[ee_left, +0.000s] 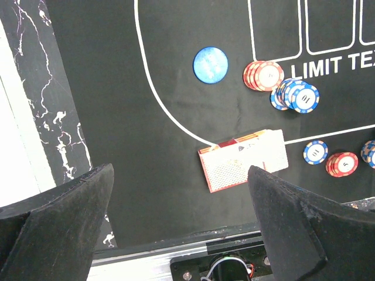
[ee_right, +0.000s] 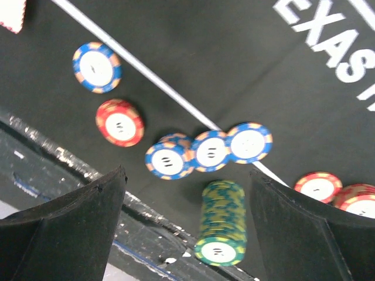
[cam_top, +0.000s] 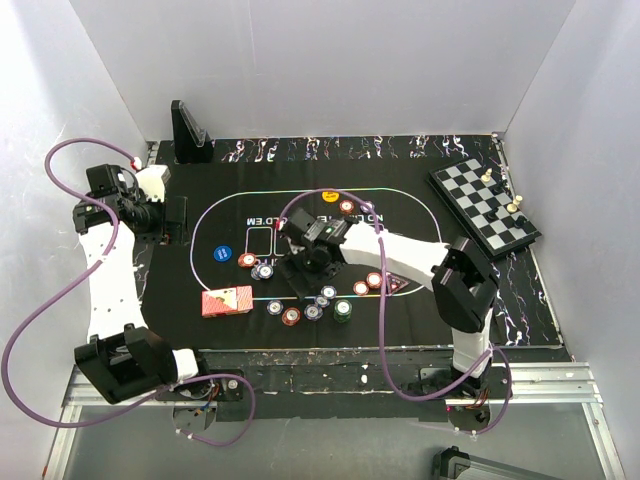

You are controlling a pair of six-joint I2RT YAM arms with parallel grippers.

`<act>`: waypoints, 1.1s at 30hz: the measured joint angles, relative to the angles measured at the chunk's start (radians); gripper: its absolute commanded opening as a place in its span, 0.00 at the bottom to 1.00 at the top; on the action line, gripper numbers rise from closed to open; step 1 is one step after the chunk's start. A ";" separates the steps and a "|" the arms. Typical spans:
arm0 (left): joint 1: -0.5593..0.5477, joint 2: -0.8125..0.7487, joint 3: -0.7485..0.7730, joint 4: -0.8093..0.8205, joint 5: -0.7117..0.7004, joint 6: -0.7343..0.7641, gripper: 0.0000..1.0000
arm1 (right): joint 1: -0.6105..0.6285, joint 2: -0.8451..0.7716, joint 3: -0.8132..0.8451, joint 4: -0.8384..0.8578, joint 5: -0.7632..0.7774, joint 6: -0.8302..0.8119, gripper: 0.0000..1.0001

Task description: Distribute texas hold em gaming equipment

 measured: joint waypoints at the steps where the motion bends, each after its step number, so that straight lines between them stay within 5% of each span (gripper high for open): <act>1: 0.000 -0.003 0.000 0.000 0.000 0.000 1.00 | 0.024 0.002 0.000 -0.002 -0.003 0.002 0.91; 9: 0.000 -0.027 0.000 -0.002 0.000 -0.002 1.00 | 0.106 0.011 0.000 -0.029 -0.001 0.028 0.92; 23: 0.000 -0.032 -0.006 -0.004 0.000 -0.001 1.00 | 0.103 0.120 0.000 -0.074 -0.004 0.085 0.74; 33: 0.000 -0.032 -0.006 -0.007 0.000 0.000 1.00 | 0.103 0.140 0.000 -0.077 -0.058 0.085 0.73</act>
